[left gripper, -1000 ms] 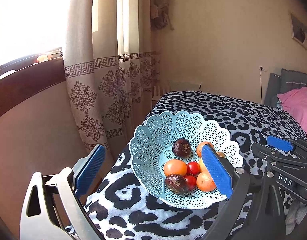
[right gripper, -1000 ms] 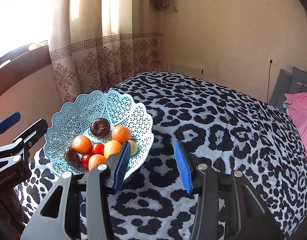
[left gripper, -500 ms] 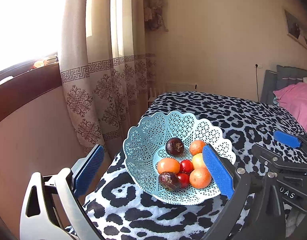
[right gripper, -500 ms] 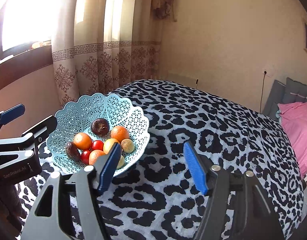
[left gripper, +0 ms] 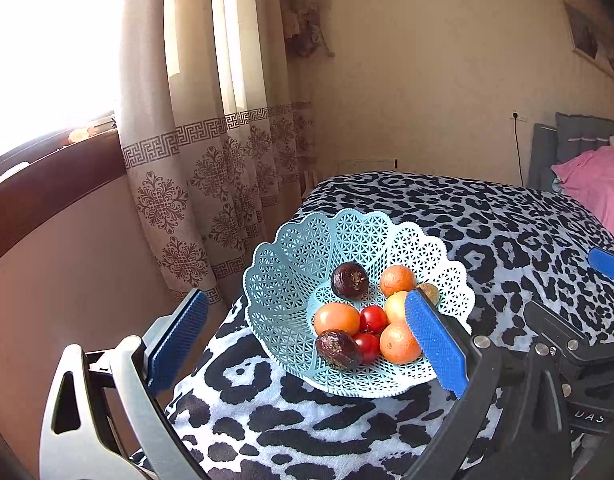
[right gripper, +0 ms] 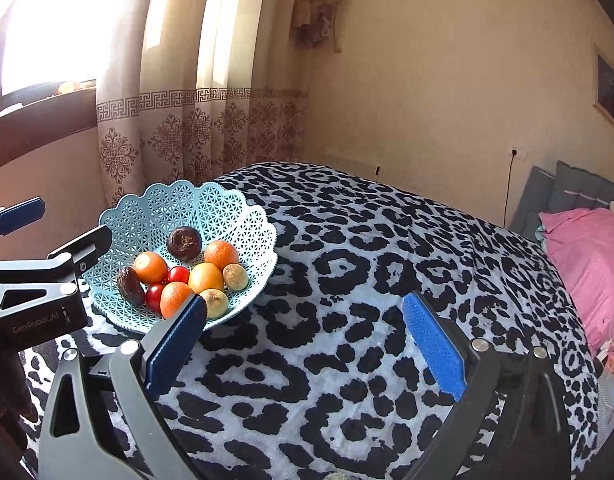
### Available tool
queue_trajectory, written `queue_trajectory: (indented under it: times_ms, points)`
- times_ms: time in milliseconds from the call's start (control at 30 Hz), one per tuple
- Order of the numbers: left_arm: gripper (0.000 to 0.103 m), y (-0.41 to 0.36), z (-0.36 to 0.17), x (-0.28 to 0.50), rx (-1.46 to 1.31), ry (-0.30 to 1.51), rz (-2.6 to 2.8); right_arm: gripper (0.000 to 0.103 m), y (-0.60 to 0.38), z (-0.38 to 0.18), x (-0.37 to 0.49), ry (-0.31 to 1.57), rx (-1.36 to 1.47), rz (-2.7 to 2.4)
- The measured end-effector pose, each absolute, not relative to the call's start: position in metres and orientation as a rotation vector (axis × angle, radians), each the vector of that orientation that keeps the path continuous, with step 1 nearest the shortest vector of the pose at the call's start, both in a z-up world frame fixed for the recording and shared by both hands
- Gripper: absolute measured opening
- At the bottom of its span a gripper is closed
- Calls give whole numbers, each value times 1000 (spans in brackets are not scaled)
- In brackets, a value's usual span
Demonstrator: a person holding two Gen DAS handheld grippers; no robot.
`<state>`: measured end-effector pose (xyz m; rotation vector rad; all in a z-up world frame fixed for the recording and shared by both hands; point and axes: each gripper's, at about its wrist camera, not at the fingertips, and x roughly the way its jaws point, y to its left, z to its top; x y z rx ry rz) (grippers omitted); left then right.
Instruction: Organize fruits
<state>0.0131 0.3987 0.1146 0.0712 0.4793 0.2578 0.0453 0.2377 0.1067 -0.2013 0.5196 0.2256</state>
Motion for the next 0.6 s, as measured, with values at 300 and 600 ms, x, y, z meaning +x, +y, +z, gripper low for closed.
queue_trajectory:
  times_ms: [300,600]
  points:
    - [100,396,109,11,107,483,291,98,244,102,34,455,-296,109]
    - [100,400,107,10,134,487,326,98,248,102,30,442,-308,134]
